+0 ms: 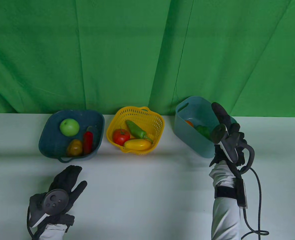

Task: Place 10 objects into 3 containers, with green background

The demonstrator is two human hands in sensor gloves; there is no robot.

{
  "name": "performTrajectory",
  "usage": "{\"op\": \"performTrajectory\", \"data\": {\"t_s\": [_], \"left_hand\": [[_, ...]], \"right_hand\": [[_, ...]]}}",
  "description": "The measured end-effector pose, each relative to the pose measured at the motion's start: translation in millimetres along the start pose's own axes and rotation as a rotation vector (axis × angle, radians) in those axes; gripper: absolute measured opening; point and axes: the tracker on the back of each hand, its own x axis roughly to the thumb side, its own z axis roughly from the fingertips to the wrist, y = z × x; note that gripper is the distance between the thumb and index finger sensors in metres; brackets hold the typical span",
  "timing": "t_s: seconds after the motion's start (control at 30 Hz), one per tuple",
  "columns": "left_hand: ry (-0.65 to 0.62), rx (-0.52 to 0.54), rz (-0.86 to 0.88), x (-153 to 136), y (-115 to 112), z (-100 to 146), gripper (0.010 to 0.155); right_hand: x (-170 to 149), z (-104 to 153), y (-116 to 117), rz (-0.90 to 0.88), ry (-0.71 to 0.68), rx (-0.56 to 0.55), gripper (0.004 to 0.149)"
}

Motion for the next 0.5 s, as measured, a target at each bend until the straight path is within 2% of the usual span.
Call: {"op": "performTrajectory", "data": {"t_s": [0.37, 0.5], "left_hand": [[0.013, -0.008, -0.01, -0.7, 0.7, -0.4, 0.067], [0.016, -0.004, -0.01, -1.7, 1.3, -0.9, 0.067]], "right_hand": [[33.5, -8.5, 7.9, 0.049, -0.049, 0.043, 0.065], [35.4, -8.7, -5.1, 0.025, -0.058, 0.022, 0.066]]}}
